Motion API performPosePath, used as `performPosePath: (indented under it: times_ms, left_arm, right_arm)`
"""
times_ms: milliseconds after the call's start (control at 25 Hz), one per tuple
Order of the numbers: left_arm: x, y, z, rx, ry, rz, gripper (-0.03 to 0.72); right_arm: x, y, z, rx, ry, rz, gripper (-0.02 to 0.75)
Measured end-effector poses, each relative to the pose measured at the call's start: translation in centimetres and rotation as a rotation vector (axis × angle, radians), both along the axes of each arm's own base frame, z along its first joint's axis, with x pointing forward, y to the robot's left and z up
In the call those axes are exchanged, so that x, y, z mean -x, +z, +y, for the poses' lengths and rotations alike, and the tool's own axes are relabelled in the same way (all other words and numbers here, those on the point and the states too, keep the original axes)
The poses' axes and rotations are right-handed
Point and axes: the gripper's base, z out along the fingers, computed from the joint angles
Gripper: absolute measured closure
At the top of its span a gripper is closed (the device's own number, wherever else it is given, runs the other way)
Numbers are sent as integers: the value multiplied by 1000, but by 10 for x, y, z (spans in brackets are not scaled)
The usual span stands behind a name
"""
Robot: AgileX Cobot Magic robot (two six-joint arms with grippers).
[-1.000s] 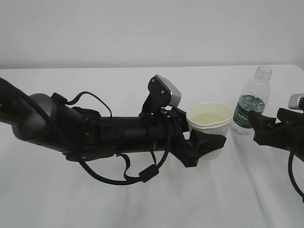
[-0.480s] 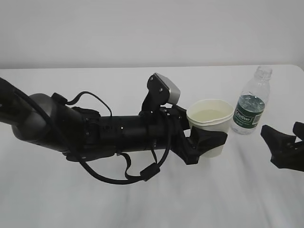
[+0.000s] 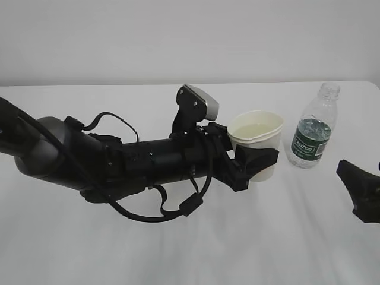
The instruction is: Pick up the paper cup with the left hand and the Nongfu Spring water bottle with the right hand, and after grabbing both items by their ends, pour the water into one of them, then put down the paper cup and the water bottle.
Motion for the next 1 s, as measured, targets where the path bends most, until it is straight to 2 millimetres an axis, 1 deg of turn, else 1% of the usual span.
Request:
performPosePath:
  times_ms: [520, 720, 840, 1000]
  left_arm:
    - [-4, 1, 2, 22, 42, 14, 207]
    - [-16, 2, 13, 31, 94, 20, 207]
    - [-22, -1, 26, 39, 128, 30, 207]
    - [-20, -9, 45, 71, 153, 51, 207]
  right_arm:
    - [1, 1, 0, -2, 0, -6, 146]
    - [1, 1, 0, -2, 0, -6, 146]
    - [1, 1, 0, -2, 0, -6, 146]
    - [1, 1, 0, -2, 0, -6, 146]
